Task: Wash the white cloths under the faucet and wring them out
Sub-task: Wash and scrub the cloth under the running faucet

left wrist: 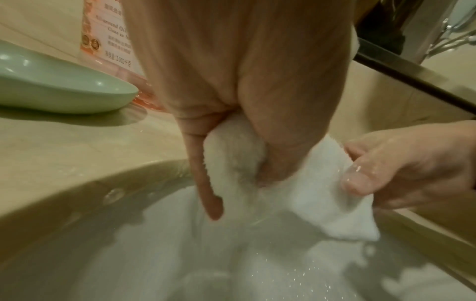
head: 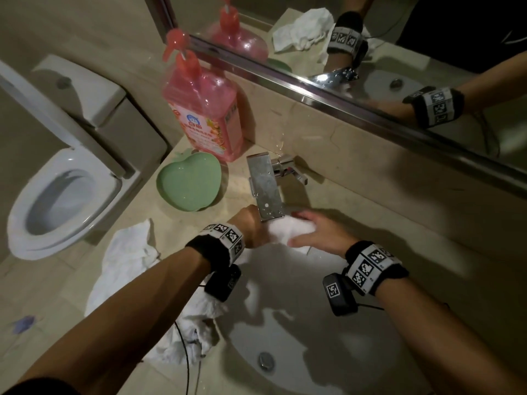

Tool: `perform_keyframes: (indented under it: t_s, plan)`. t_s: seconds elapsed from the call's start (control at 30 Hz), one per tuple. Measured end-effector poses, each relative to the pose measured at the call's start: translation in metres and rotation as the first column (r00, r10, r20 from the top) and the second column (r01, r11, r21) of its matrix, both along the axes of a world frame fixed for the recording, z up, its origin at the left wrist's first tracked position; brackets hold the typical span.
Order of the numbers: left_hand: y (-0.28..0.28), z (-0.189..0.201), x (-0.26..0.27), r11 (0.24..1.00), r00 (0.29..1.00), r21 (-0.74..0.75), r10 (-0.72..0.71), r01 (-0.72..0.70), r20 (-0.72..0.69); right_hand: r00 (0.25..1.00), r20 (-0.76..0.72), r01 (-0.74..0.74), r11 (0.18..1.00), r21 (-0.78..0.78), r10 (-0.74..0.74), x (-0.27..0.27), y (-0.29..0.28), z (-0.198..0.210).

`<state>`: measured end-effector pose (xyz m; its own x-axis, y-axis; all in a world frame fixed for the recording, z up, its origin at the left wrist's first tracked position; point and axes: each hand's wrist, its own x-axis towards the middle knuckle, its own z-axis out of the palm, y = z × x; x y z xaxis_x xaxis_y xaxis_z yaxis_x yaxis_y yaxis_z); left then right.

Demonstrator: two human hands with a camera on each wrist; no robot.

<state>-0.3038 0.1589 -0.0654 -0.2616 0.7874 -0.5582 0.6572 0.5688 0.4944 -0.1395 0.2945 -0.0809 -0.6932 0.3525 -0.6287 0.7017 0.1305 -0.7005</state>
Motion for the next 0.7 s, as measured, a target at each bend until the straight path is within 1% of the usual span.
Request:
perform_keyframes:
  t_s: [0.07, 0.1, 0.13, 0.2, 0.27, 0.3, 0.33, 0.37, 0.4, 0.43, 0.47, 0.5, 0.53, 0.57, 0.6, 0.67, 0.7]
  plan:
    - [-0.008, -0.002, -0.003, 0.996, 0.996, 0.089, 0.014, -0.006, -0.085, 0.99, 0.086, -0.108, 0.994, -0.006, 0.108, -0.009, -0.004, 0.0]
    - [-0.012, -0.001, -0.002, 0.993, 0.993, 0.122, 0.005, 0.009, -0.118, 0.982, 0.122, -0.142, 0.989, -0.035, 0.145, -0.015, -0.008, 0.0]
    - [-0.015, -0.001, -0.001, 0.987, 0.991, 0.161, -0.007, 0.028, -0.134, 0.978, 0.136, -0.146, 0.985, -0.095, 0.158, -0.021, -0.012, 0.0]
    - [-0.019, 0.0, 0.0, 0.975, 0.991, 0.218, -0.019, 0.047, -0.132, 0.989, 0.117, -0.055, 0.96, -0.273, 0.09, -0.032, -0.022, -0.001]
    - [-0.021, 0.001, -0.004, 0.969, 0.986, 0.224, -0.066, 0.099, -0.151, 0.996, 0.087, 0.07, 0.896, -0.439, -0.035, -0.041, -0.03, -0.002]
    - [-0.021, 0.001, -0.005, 0.968, 0.98, 0.205, -0.112, 0.145, -0.162, 0.994, 0.08, 0.104, 0.873, -0.477, -0.074, -0.043, -0.032, -0.002]
    - [-0.02, -0.001, -0.008, 0.96, 0.967, 0.191, -0.171, 0.207, -0.19, 0.994, 0.068, 0.109, 0.871, -0.478, -0.087, -0.044, -0.034, -0.001]
    - [-0.018, -0.001, -0.01, 0.952, 0.944, 0.137, -0.238, 0.273, -0.227, 0.997, 0.04, 0.081, 0.9, -0.429, -0.07, -0.046, -0.035, 0.001]
    - [-0.015, -0.003, -0.01, 0.944, 0.92, 0.077, -0.291, 0.321, -0.263, 1.0, 0.005, 0.027, 0.944, -0.328, -0.027, -0.046, -0.034, 0.001]
    - [-0.014, -0.004, -0.01, 0.947, 0.911, 0.026, -0.3, 0.32, -0.282, 0.999, -0.012, -0.033, 0.979, -0.199, 0.032, -0.047, -0.032, 0.002]
    - [-0.012, -0.007, -0.009, 0.958, 0.919, 0.036, -0.263, 0.286, -0.295, 0.996, -0.005, -0.085, 0.994, -0.075, 0.085, -0.047, -0.032, 0.002]
    - [-0.01, -0.007, -0.005, 0.974, 0.943, 0.087, -0.177, 0.208, -0.281, 0.993, 0.02, -0.12, 0.992, 0.021, 0.12, -0.047, -0.032, 0.002]
    - [-0.009, -0.008, -0.002, 0.98, 0.967, 0.166, -0.067, 0.11, -0.245, 0.989, 0.051, -0.145, 0.985, 0.096, 0.141, -0.048, -0.032, 0.002]
    - [-0.006, -0.008, 0.002, 0.982, 0.978, 0.186, 0.031, 0.008, -0.204, 0.982, 0.083, -0.18, 0.969, 0.17, 0.168, -0.048, -0.033, 0.001]
    - [-0.001, -0.011, 0.003, 0.982, 0.98, 0.181, 0.092, -0.059, -0.178, 0.973, 0.111, -0.223, 0.944, 0.244, 0.201, -0.048, -0.033, 0.001]
    - [0.007, -0.017, 0.004, 0.992, 0.981, 0.069, 0.12, -0.11, -0.156, 0.954, 0.156, -0.296, 0.881, 0.368, 0.255, -0.046, -0.033, 0.001]
    - [0.01, -0.021, 0.005, 0.997, 0.985, 0.001, 0.08, -0.081, -0.152, 0.942, 0.175, -0.334, 0.841, 0.426, 0.286, -0.046, -0.033, 0.002]
